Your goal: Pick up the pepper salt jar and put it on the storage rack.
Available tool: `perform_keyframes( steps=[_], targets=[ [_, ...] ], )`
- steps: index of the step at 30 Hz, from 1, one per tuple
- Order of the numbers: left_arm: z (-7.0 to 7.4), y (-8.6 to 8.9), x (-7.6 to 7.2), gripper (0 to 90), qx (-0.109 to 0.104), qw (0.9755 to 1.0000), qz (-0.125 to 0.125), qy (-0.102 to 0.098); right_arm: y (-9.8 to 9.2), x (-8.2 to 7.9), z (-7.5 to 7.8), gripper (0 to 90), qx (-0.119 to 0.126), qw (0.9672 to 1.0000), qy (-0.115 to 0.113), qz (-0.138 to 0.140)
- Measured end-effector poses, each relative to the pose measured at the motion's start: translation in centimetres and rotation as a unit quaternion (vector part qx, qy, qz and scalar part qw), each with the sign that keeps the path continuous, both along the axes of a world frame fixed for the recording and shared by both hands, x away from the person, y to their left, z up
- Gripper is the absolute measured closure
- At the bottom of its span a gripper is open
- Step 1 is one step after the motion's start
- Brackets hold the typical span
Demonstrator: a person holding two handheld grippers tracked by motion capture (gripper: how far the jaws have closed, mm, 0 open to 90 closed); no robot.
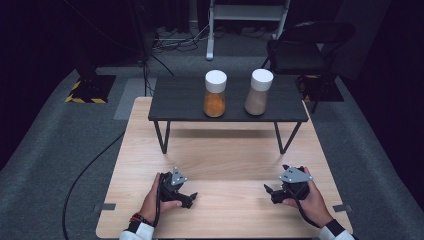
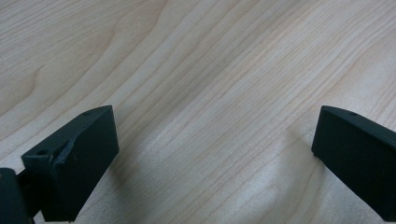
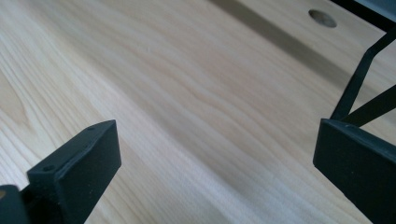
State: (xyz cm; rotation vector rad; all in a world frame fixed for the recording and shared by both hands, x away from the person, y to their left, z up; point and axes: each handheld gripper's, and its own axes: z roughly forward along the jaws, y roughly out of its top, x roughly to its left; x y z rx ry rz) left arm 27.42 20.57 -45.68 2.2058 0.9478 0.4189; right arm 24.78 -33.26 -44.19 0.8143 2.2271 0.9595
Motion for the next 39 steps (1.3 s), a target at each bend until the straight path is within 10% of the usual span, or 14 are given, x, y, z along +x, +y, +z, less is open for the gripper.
perform_keyframes(
  steps=[14,39],
  targets=[
    [0.0,0.0,0.0,0.5,0.000,1.0000,0.000,0.000,0.3,0.5,-1.5,0.7,-0.026,0.9994,0.022,-0.010],
    [0.0,0.0,0.0,0.5,0.000,1.0000,0.000,0.000,-1.8,2.5,-1.9,0.0,0.036,0.9950,0.087,-0.033]
  ],
)
